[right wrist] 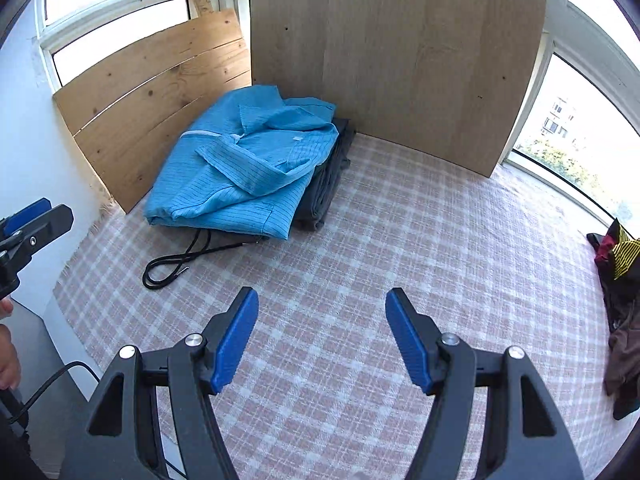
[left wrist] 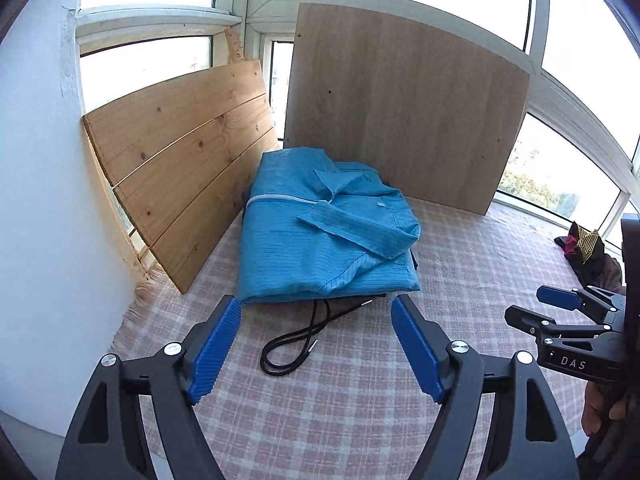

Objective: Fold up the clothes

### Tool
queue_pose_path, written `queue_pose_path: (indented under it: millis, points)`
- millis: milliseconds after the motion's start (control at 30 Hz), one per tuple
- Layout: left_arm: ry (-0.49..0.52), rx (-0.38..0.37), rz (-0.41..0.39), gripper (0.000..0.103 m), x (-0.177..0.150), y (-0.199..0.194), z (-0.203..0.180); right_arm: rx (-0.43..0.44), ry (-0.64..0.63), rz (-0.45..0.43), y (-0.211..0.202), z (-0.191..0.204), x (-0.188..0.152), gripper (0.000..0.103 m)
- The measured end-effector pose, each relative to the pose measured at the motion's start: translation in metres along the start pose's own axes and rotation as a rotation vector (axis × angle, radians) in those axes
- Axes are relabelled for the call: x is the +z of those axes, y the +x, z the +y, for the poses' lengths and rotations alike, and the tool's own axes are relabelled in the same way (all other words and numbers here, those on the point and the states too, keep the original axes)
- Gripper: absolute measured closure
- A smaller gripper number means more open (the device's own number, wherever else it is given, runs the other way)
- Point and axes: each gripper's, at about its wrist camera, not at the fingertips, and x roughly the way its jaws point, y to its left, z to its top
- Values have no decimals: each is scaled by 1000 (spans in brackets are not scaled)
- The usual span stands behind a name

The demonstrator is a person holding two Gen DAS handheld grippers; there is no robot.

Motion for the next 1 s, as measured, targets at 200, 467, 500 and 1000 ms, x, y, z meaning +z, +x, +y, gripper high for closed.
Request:
queue_pose_path:
  millis: [200,467,500,1000]
  points:
    - [-1,-37,20,27,-10,-18,-11,-40,80,-21,-29,-22,-19,38]
    - [49,10,13,26,-30,-58,-48,-33,77,-75,-70,-46,-43,38]
    - [52,21,7,26,-32,-64,-53,-25,72,-77,-75,-48,-47,38]
    - [15,76,-14,26,-63,-121,-98,1,51,-88,-113,-85,-90,38]
